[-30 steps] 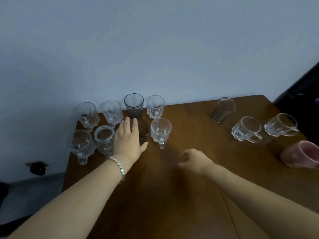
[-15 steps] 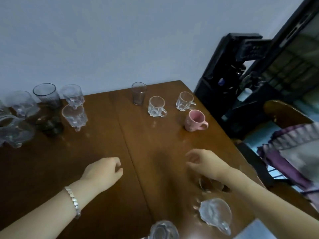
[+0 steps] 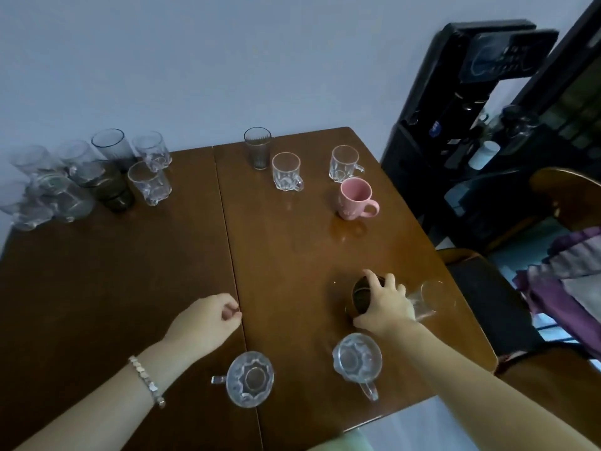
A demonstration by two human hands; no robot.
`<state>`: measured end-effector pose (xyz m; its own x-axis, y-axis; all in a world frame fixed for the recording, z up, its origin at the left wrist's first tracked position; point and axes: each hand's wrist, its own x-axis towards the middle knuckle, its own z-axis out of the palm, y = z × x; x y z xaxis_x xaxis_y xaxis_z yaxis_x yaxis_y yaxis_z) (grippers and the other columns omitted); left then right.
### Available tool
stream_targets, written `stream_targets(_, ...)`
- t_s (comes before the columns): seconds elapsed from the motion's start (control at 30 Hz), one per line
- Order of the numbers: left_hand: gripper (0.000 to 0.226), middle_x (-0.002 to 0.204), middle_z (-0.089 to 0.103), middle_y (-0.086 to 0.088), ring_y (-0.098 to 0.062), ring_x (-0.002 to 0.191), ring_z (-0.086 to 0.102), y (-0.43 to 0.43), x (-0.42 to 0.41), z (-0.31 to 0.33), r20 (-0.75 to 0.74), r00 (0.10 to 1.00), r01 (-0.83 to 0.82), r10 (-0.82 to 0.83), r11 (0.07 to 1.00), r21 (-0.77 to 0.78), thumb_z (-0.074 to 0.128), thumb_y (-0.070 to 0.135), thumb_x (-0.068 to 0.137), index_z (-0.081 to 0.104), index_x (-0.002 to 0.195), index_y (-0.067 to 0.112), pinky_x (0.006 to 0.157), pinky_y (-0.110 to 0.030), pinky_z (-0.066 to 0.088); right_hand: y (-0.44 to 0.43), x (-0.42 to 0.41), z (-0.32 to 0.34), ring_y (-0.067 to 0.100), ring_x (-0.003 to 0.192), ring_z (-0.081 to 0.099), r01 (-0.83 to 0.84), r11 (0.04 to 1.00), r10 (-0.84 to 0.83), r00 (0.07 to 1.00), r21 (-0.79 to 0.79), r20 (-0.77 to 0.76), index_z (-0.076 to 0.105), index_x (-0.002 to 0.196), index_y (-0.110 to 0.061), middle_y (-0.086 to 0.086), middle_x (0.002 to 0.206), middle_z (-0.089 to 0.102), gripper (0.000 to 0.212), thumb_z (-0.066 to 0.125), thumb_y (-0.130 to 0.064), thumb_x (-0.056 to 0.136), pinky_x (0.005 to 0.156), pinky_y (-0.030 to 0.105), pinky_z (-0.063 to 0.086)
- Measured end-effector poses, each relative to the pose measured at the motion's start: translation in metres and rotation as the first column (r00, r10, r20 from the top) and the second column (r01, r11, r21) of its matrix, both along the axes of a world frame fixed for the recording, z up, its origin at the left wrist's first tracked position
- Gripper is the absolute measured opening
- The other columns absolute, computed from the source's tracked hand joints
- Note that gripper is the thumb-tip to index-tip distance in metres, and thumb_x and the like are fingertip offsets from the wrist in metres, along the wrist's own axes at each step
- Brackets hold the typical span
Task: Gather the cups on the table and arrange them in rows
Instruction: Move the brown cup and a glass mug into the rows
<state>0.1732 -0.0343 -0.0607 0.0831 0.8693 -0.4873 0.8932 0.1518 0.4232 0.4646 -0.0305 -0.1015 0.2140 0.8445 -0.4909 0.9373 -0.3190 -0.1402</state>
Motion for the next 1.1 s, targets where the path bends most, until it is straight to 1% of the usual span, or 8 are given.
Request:
stream_targets(0.13,0.057,0.142,0.047,0.003,-0.012,0.125,0.049,-0.03,0.004,-0.01,0.089,0.996,0.034,-0.027,0.997,-0.073,0.064,0.033,0.086,0.041,0.139,0.026,0.1,-0.03,0.047,-0.004,-0.003,0.017,0.032,0.124,0.037,0.015,0.989,0.0,0.995,0.146,-0.102,0.018,0.143,-0.034,0.007,0.14,0.033,0.097,0.075,-0.043,0.066,0.086,0.04,0.049)
stream_targets(0.23,0.085,0.154,0.023,0.008,-0.013,0.138,0.032,-0.047,0.008,-0.018,0.189,0.97,0.198,-0.154,0.95,-0.241,0.075,0.032,0.077,0.025,0.146,0.033,0.109,-0.034,0.04,-0.006,-0.018,0.04,0.03,0.127,0.039,-0.009,0.964,0.066,0.976,0.265,-0.206,0.017,0.144,-0.036,0.005,0.141,0.033,0.098,0.074,-0.051,0.065,0.091,0.039,0.05)
stream_targets(0.3,0.098,0.156,0.016,0.008,-0.015,0.14,0.026,-0.054,0.008,-0.027,0.154,0.949,0.311,-0.276,0.9,-0.306,0.079,0.026,0.072,0.018,0.148,0.033,0.112,-0.036,0.037,-0.009,-0.028,0.053,0.028,0.128,0.04,-0.021,0.957,0.106,0.954,0.29,-0.279,0.016,0.144,-0.037,0.004,0.141,0.033,0.101,0.074,-0.055,0.064,0.093,0.039,0.051)
stream_targets(0.37,0.099,0.155,0.016,0.007,-0.018,0.139,0.029,-0.06,0.006,-0.037,0.086,0.933,0.359,-0.349,0.888,-0.286,0.078,0.02,0.072,0.017,0.148,0.032,0.108,-0.035,0.041,-0.014,-0.038,0.062,0.026,0.126,0.042,-0.047,0.951,0.148,0.937,0.305,-0.317,0.014,0.145,-0.039,0.002,0.139,0.034,0.104,0.075,-0.057,0.063,0.093,0.038,0.052)
stream_targets(0.47,0.091,0.145,0.033,0.004,-0.017,0.125,0.046,-0.067,0.004,-0.047,0.004,0.937,0.346,-0.35,0.924,-0.164,0.074,0.017,0.071,0.024,0.145,0.032,0.094,-0.031,0.052,-0.023,-0.05,0.065,0.024,0.124,0.044,-0.087,0.945,0.198,0.919,0.314,-0.342,0.014,0.145,-0.04,-0.001,0.138,0.035,0.105,0.075,-0.056,0.062,0.092,0.036,0.053)
stream_targets(0.73,0.086,0.125,0.048,0.003,-0.015,0.105,0.061,-0.083,-0.038,-0.05,-0.054,0.994,-0.096,0.095,0.995,-0.016,0.077,0.046,0.066,0.032,0.137,0.03,0.085,-0.027,0.054,-0.031,-0.084,0.053,0.024,0.126,0.041,-0.226,0.945,0.294,0.902,0.236,-0.316,0.015,0.145,-0.041,0.0,0.14,0.035,0.103,0.075,-0.055,0.063,0.093,0.034,0.052)
stream_targets(0.97,0.085,0.123,0.049,0.002,-0.016,0.107,0.059,-0.08,-0.148,-0.032,-0.185,0.911,-0.363,0.368,0.93,0.061,0.074,0.061,0.063,0.035,0.133,0.031,0.079,-0.03,0.05,-0.022,-0.168,0.044,0.025,0.129,0.037,-0.325,0.932,0.36,0.885,0.161,-0.296,0.013,0.146,-0.041,0.0,0.143,0.031,0.102,0.075,-0.052,0.066,0.094,0.035,0.05)
stream_targets(1.1,0.082,0.118,0.049,-0.003,-0.022,0.098,0.06,-0.056,-0.236,-0.03,-0.104,0.819,-0.556,0.564,0.826,0.093,0.078,0.058,0.06,0.042,0.127,0.027,0.08,-0.036,0.054,-0.007,-0.236,0.044,0.025,0.13,0.037,-0.345,0.926,0.376,0.881,0.155,-0.288,0.012,0.146,-0.041,-0.001,0.144,0.03,0.102,0.075,-0.052,0.066,0.094,0.033,0.05)
